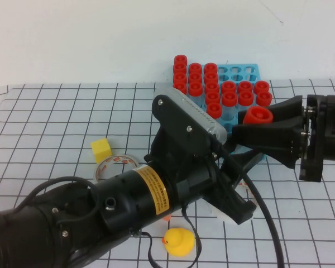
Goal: Place the test tubes
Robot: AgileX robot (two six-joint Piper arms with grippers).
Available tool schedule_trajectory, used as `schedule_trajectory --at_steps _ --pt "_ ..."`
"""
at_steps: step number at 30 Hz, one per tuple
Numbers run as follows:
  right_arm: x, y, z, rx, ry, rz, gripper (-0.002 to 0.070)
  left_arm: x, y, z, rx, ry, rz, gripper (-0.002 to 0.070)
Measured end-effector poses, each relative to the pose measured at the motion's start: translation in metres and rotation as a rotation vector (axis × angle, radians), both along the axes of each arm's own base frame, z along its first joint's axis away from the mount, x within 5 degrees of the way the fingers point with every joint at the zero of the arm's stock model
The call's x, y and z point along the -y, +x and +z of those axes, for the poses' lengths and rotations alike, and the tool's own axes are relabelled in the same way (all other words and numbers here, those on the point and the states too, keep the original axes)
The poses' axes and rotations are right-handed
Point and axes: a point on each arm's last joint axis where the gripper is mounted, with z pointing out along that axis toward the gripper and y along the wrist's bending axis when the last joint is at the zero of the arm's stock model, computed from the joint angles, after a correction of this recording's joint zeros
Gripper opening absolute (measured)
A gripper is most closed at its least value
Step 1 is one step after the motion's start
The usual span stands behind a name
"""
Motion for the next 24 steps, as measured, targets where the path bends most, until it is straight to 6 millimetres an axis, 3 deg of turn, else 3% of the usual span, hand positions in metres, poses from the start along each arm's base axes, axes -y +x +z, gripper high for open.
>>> schedule_trajectory --at_steps 2,6,8,10,12,14,17,18,24 --pt "0.001 0.002 0.002 0.013 -0.009 -0.016 0.0271 0.000 0.000 0.000 0.016 0.012 -0.006 0.0272" --pt "0.007 0.004 0.014 0.058 -0.036 -0.126 0.0270 -0.003 -0.001 0.001 0.029 0.057 -0.002 0.0467" --pt "0.012 0.002 0.021 0.090 -0.057 -0.194 0.0270 -0.009 -0.003 0.005 0.025 0.085 0.017 0.0508" --pt "0.017 0.000 0.026 0.120 -0.096 -0.256 0.0270 -0.018 -0.007 0.012 0.016 0.122 0.049 0.0504" --pt "0.022 -0.006 0.032 0.136 -0.134 -0.293 0.0270 -0.032 -0.014 0.024 0.009 0.156 0.091 0.0448" --pt "0.025 -0.012 0.036 0.133 -0.159 -0.315 0.0270 -0.048 -0.022 0.034 -0.003 0.207 0.141 0.0344" --pt "0.028 -0.021 0.042 0.125 -0.175 -0.324 0.0270 -0.077 -0.039 0.046 0.000 0.300 0.207 0.0125" --pt "0.029 -0.023 0.043 0.120 -0.176 -0.326 0.0270 -0.087 -0.046 0.049 0.017 0.315 0.216 0.0083" --pt "0.031 -0.030 0.042 0.088 -0.168 -0.332 0.0270 -0.140 -0.095 0.033 0.055 0.254 0.229 0.0007"
